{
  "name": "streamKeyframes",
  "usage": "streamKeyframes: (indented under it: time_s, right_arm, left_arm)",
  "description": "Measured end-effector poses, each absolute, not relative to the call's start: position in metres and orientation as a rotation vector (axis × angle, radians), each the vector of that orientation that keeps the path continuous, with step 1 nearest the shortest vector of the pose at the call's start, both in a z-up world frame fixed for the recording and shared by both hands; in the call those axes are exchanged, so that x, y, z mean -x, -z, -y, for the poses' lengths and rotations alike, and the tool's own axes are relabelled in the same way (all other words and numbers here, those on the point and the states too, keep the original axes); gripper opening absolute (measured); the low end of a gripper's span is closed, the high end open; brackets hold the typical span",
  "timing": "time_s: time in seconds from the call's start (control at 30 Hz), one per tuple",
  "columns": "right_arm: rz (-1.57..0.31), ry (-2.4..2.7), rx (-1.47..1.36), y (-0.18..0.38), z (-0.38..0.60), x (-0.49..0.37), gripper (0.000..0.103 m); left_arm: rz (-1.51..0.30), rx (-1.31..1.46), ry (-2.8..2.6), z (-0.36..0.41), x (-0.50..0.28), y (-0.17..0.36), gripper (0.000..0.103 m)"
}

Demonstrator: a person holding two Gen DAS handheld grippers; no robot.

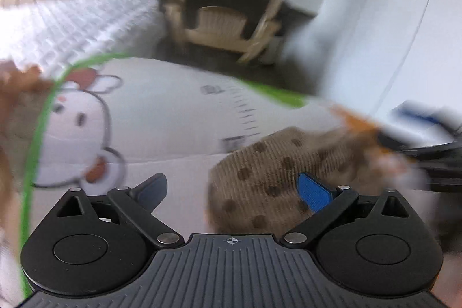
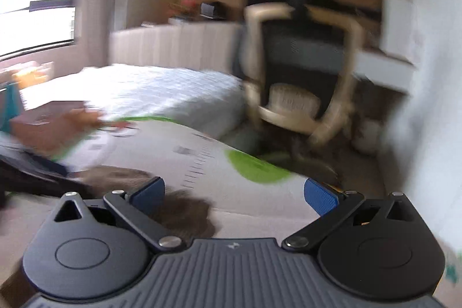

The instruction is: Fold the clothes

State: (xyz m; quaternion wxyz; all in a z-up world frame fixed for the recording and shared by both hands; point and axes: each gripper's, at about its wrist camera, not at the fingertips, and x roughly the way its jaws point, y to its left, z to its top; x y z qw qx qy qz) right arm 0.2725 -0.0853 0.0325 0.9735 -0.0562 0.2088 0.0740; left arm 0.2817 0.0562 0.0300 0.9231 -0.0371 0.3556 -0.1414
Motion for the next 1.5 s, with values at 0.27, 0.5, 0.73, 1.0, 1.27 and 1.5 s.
streamKeyframes:
  time_s: [0.27, 0.5, 0.73, 1.0, 1.27, 1.5]
  right_arm:
    - [-0.596, -0.248, 0.324, 0.017, 0.038, -0.242, 0.103]
    - [-0.617, -0.290, 0.357, 0.016, 0.037, -0.232, 0.103]
    - [-0.507, -0.323, 0.045, -0.032, 0.080, -0.255, 0.103]
    - [-0.737, 0.046, 0.123, 0.050, 0.087, -0.345, 0.103]
    - [-0.631, 0.004, 0.165, 0.019, 0.108, -0.288, 0.103]
    - [-0.680, -0.353, -0.104, -0.006, 0.099, -0.258, 0.103]
  left_arm:
    - [-0.745, 0.111, 0.255, -0.063, -0.286, -0.033, 0.103]
    - [-0.663, 0.067, 0.212, -0.064, -0.273, -0.055, 0.103]
    - [-0.702, 0.083, 0.186, -0.074, -0.293, -0.041, 0.103]
    - [-0.686, 0.023, 0.127, -0.061, -0.305, -0.018, 0.103]
    - [-0.746, 0.289, 0.247, -0.104, -0.271, -0.028, 0.103]
    - [-0.865, 0.429, 0.319, -0.108, -0.282, 0.000, 0.103]
